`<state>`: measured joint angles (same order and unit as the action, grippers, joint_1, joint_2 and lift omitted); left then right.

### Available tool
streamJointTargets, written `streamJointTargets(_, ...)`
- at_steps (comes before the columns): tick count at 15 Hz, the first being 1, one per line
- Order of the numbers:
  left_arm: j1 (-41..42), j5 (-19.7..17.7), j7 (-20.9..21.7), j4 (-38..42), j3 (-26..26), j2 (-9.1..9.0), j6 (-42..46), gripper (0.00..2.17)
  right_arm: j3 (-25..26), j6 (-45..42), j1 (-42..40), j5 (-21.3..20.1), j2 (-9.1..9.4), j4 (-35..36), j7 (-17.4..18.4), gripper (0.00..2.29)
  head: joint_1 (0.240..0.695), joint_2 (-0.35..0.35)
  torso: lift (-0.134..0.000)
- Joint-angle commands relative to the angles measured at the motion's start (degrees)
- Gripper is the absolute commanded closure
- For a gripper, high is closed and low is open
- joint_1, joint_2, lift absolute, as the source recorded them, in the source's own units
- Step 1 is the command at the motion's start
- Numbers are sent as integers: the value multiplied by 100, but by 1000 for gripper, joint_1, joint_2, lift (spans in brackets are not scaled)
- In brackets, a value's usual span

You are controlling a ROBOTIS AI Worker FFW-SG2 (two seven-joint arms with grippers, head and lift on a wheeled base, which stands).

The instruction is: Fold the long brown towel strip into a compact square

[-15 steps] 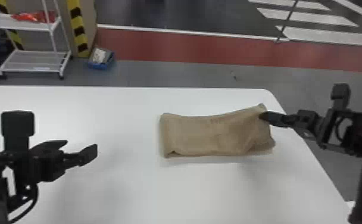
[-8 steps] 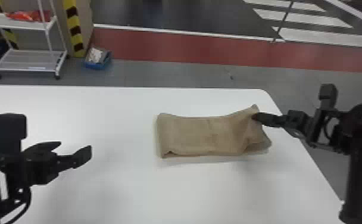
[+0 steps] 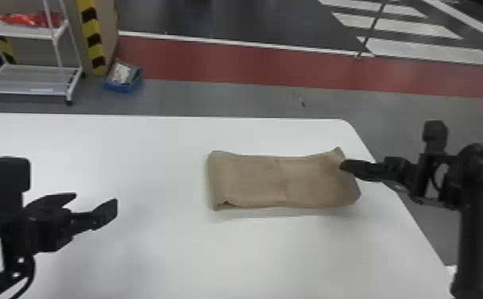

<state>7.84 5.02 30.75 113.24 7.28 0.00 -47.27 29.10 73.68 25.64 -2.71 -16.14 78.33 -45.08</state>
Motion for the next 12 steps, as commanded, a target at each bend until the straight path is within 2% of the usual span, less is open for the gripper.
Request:
streamJointTargets(1, 15, 8, 1, 14, 19, -15, 2, 100, 157, -41, -6, -19, -4, -55, 26, 39, 695, -221, -124)
streamJointTargets(4, 42, -1, 10, 40, 54, -15, 2, 100, 324, 82, -24, -1, -12, 33, 17, 39, 695, -235, -124)
streamJointTargets(6, 51, -1, 10, 31, 46, -15, 2, 100, 368, 152, -59, -37, -83, 42, -18, 46, 695, -237, -124)
streamJointTargets(8, 59, -1, 10, 31, 19, -15, 2, 100, 307, 99, -121, -107, -135, 24, -18, 63, 695, -245, -124)
streamJointTargets(10, 77, 8, 10, 40, 10, -15, 2, 100, 166, -129, -191, -309, -127, -116, 0, 66, 695, -260, -124)
streamJointTargets(12, 86, 8, 10, 40, 37, -15, 2, 100, 78, -252, -200, -335, -92, -195, 17, 151, 695, -265, -124)
